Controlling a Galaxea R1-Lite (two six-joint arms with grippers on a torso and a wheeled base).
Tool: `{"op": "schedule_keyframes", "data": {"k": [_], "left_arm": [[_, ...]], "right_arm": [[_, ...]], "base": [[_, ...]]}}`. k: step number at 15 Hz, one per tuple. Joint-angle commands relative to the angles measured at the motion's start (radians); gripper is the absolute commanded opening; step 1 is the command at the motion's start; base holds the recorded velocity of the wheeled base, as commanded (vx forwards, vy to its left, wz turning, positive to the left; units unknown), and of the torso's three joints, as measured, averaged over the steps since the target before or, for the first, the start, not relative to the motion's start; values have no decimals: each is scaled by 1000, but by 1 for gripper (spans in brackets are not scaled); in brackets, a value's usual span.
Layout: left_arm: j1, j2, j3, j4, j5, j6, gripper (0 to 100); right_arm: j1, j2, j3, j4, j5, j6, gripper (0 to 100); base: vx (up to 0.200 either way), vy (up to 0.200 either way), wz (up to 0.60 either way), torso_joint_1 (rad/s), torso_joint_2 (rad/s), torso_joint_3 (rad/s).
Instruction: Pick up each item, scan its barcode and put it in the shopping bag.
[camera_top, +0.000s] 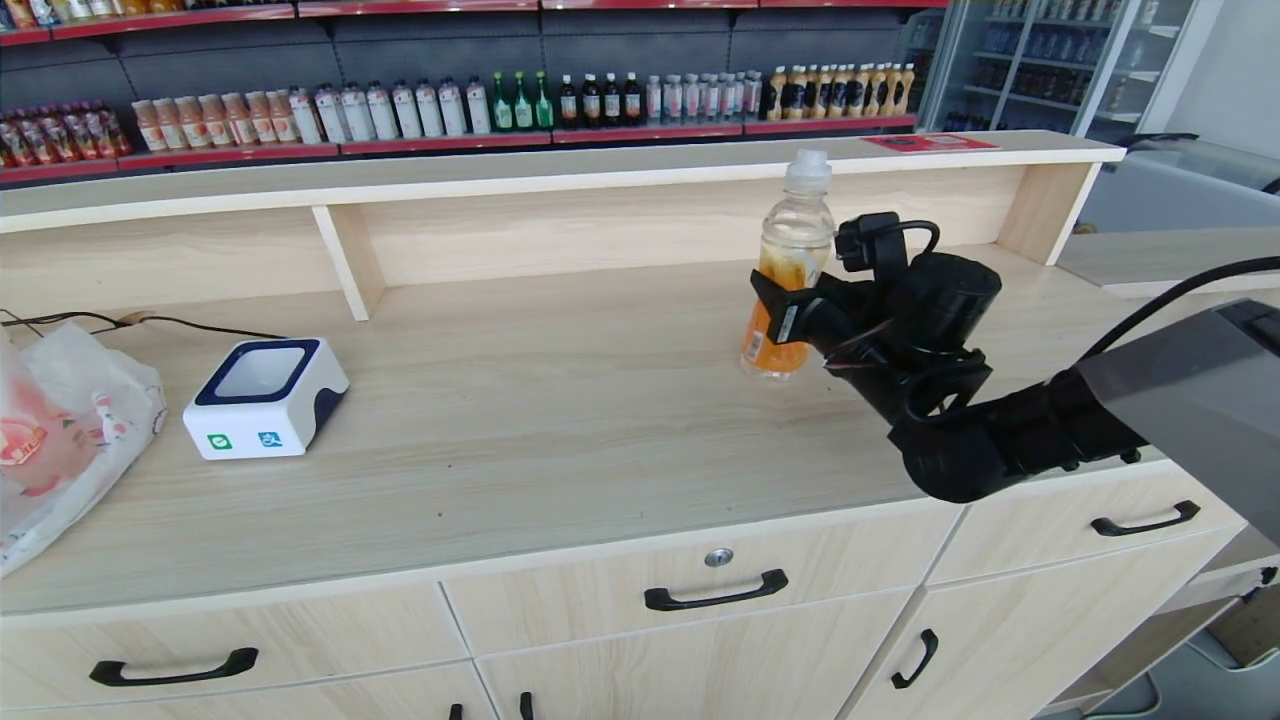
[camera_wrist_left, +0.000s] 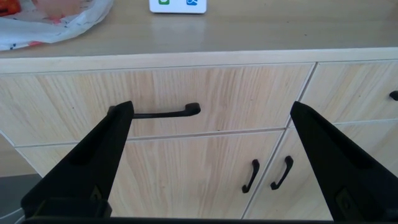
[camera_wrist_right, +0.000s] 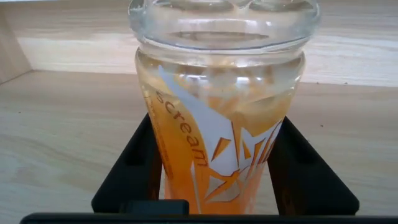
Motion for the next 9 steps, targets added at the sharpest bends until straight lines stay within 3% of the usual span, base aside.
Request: {"op": "schedule_keyframes", "data": {"k": [1,9], "left_arm": [[-1,0,0,0,0,0,100],[-1,0,0,0,0,-9,100]], "right_arm": [[1,-31,2,-4,1,-1,0],[38,-181,85,-11,-9,-38,0]], "base": [[0,0,0,0,0,0],[0,0,0,0,0,0]]}}
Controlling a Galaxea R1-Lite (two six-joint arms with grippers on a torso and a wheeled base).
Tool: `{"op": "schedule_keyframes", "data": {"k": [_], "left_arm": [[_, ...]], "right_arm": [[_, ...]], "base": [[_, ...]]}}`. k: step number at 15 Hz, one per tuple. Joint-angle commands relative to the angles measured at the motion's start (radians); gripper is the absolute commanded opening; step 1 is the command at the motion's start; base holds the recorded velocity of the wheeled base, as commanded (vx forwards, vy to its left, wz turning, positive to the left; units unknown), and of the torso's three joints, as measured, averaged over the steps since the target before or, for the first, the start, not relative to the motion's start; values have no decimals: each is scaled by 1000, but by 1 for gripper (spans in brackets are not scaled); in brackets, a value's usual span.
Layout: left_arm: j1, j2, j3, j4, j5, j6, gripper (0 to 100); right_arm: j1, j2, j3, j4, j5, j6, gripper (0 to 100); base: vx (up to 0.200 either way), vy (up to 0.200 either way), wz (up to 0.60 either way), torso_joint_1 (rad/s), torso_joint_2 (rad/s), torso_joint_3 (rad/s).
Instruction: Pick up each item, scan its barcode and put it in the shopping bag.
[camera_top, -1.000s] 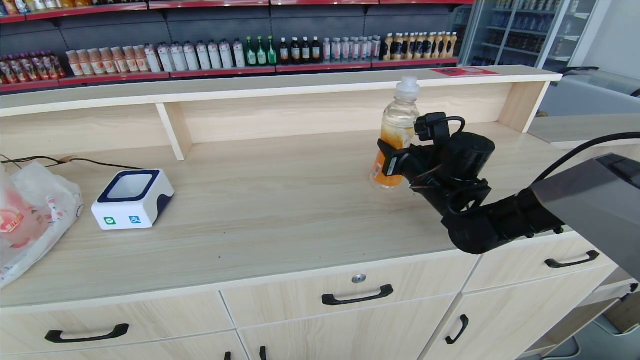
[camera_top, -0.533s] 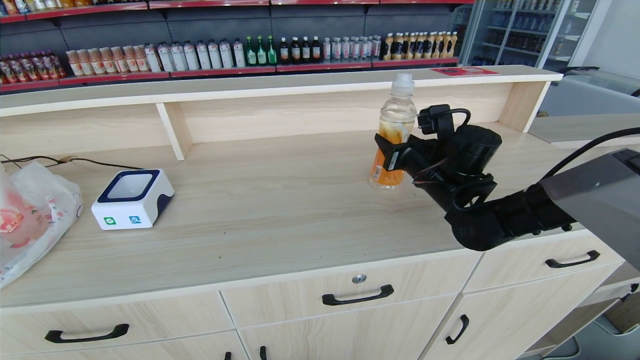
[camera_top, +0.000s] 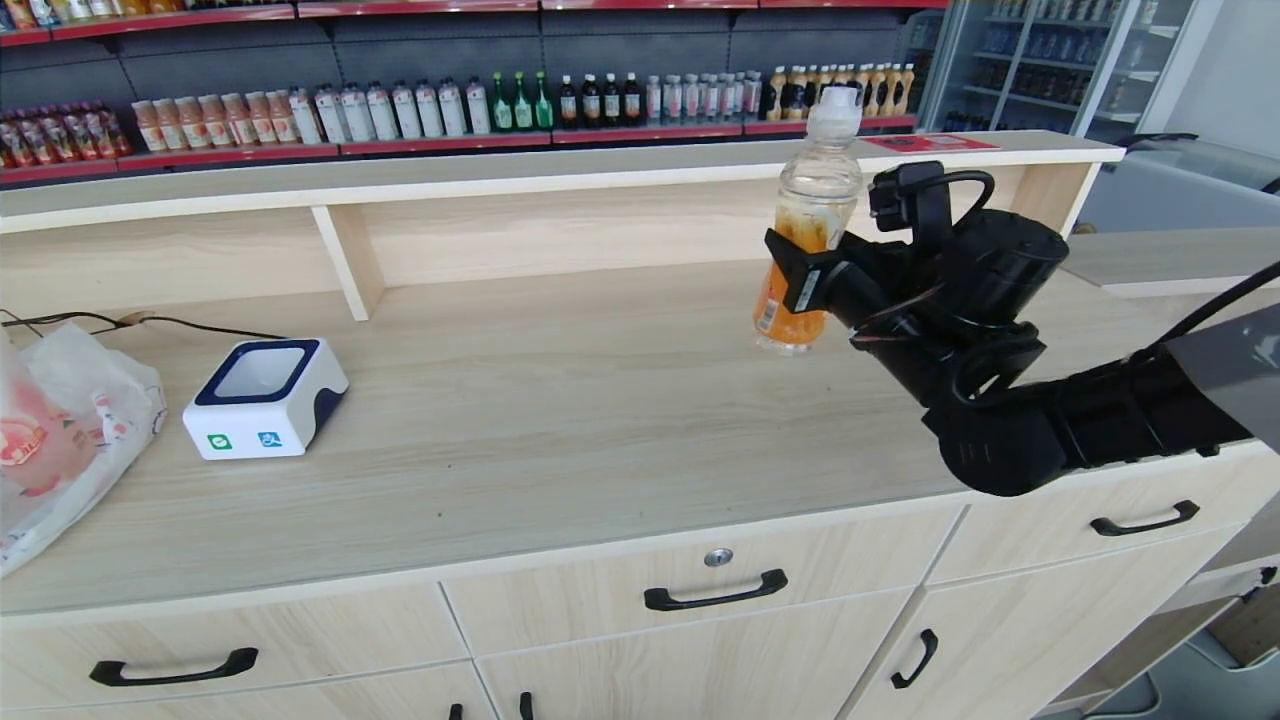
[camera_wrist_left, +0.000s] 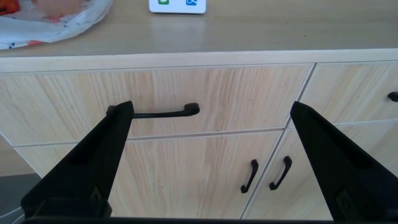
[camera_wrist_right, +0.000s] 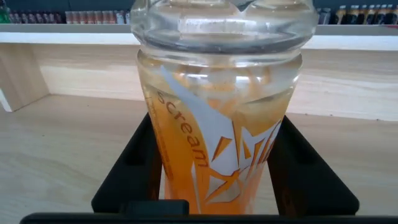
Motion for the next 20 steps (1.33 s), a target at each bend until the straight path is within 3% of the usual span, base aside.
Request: {"op": "schedule_keyframes", "data": {"k": [1,5,7,13,20], "left_arm": [[0,0,0,1,0,-19,100],[0,0,0,1,0,-24,100],[0,0,0,1,0,-25,100],[0,0,0,2,0,-25,100],[0,0,0,1,0,-25,100]], "right_arm": [[47,-122,108,-17,-4,-7,0],[123,-346,440,-50,-29,-4,0],[175,-416,527,-54,-21,13,0],[304,-484,570,-60,11,236,0],[339,-475,719,-279,142,493,0]], "base": [[0,0,0,0,0,0],[0,0,0,0,0,0],[0,0,0,0,0,0],[0,0,0,0,0,0],[0,0,0,0,0,0]]}}
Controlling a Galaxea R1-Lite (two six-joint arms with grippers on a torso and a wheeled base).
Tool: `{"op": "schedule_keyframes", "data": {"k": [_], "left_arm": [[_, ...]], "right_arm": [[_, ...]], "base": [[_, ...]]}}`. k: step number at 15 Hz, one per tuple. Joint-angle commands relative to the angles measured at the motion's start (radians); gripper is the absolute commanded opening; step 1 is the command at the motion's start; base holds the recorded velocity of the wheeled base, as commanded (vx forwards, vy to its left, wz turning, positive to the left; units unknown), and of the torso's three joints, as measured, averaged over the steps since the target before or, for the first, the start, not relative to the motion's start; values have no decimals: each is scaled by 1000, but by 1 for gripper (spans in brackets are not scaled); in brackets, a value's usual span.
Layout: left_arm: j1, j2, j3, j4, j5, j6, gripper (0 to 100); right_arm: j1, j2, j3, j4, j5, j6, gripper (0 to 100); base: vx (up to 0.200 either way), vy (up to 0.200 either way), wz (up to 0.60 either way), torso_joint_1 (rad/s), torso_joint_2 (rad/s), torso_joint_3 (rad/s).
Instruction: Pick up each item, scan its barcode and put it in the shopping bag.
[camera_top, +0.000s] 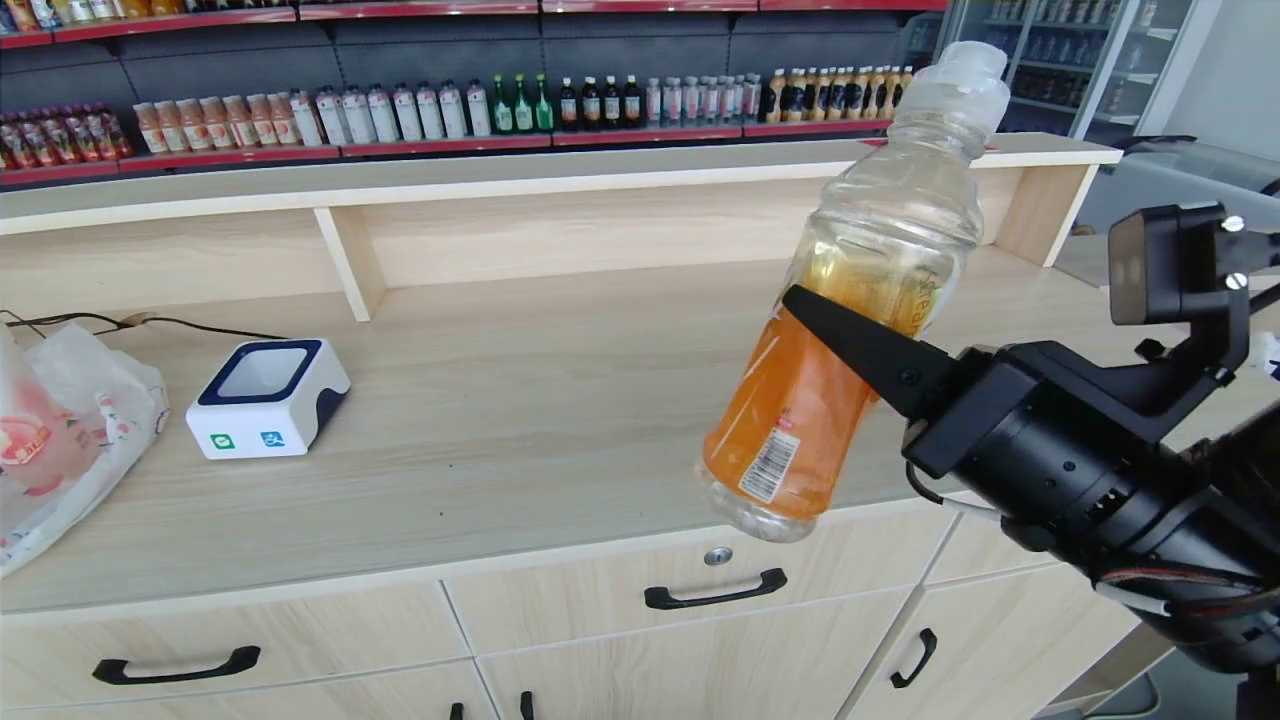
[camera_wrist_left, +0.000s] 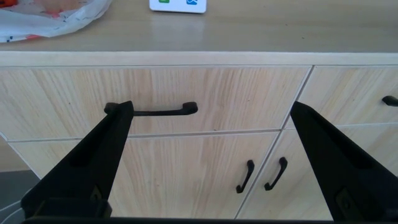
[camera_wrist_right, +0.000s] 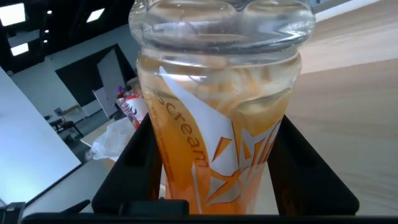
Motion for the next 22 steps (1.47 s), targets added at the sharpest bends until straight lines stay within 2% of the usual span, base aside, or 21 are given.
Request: {"op": "schedule_keyframes", "data": {"k": [1,3,4,7,9,12,16,22], "left_arm": [[0,0,0,-1,0,0,100],[0,0,0,-1,0,0,100],[0,0,0,1,0,0,100],[0,0,0,-1,0,0,100],[0,0,0,-1,0,0,100],[0,0,0,1,0,0,100],[0,0,0,-1,0,0,100],[0,0,0,-1,0,0,100]], "right_arm": [[32,4,56,-39,14,13,0],[104,6,93,-103,16,40,0],[111,9,90,-109,16,64,0],[99,47,27,-125,82,95,0],[133,75,-36,-143,82,99,0],[151,70,-47,-143,87,107,0],[151,38,-101,-143,103,222,0],[166,60,-130,-143,103,233,0]], "base": [[0,0,0,0,0,0],[0,0,0,0,0,0],[0,0,0,0,0,0],[0,0,0,0,0,0],[0,0,0,0,0,0],[0,0,0,0,0,0],[0,0,0,0,0,0],[0,0,0,0,0,0]]}}
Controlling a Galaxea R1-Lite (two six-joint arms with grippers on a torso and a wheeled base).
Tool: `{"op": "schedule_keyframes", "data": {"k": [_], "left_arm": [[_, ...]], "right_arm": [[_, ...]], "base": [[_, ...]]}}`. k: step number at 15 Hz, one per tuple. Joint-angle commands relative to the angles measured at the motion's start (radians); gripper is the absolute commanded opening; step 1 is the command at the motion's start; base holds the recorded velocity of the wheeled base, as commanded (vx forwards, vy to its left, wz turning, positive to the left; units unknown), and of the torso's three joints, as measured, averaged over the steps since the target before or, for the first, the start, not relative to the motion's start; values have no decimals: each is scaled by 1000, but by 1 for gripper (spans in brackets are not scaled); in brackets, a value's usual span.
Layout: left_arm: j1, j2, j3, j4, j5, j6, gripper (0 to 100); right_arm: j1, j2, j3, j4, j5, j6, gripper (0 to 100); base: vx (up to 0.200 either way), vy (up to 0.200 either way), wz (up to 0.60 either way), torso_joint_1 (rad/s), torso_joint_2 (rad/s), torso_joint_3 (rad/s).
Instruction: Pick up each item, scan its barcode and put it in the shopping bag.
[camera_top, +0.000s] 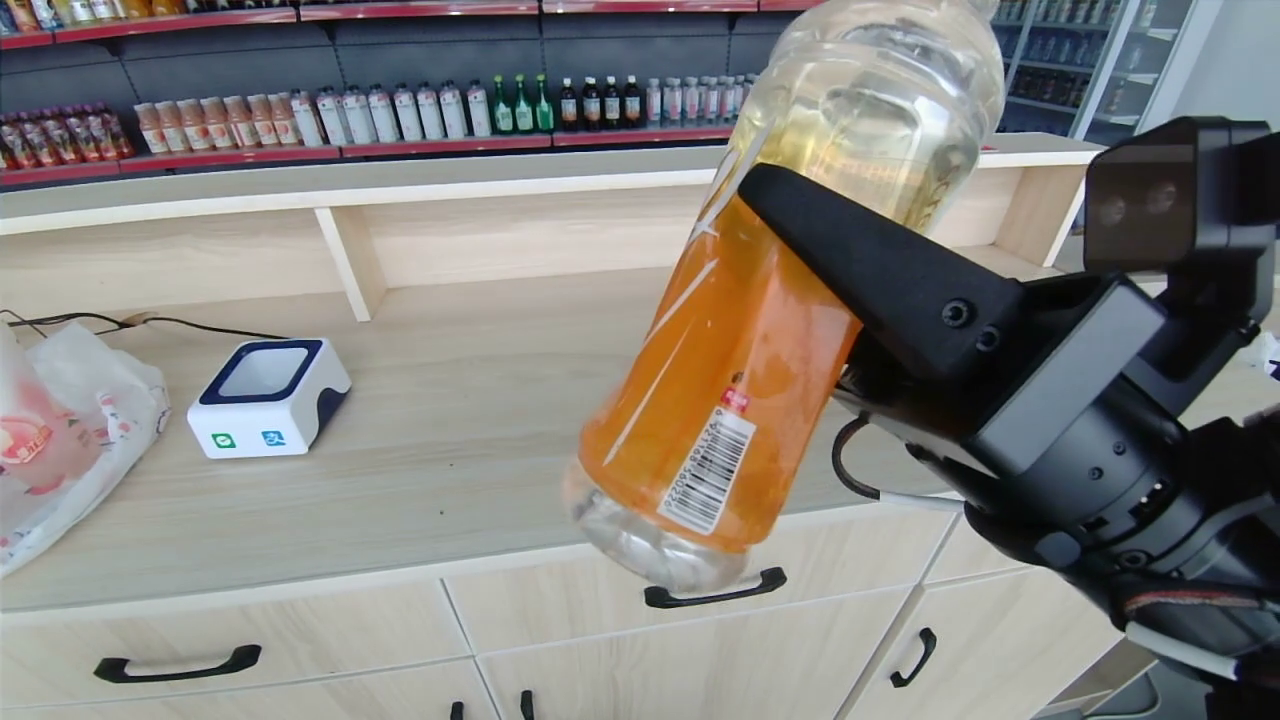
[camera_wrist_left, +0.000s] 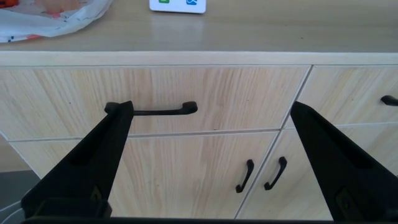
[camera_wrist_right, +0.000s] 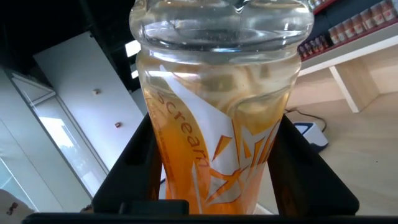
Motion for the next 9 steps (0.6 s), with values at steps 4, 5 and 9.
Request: {"op": "schedule_keyframes", "data": {"k": [4,5,9], "left_arm": [[0,0,0,-1,0,0,100],[2,0,0,1,0,0,100],[0,0,0,-1,0,0,100]], "right_arm": [[21,-1,2,-1,1,-18,0],[21,-1,-1,-1,-1,-18,0],[21,-28,-29,63,13,-76,0]], "base": [[0,0,0,0,0,0],[0,0,0,0,0,0],[0,0,0,0,0,0]]}}
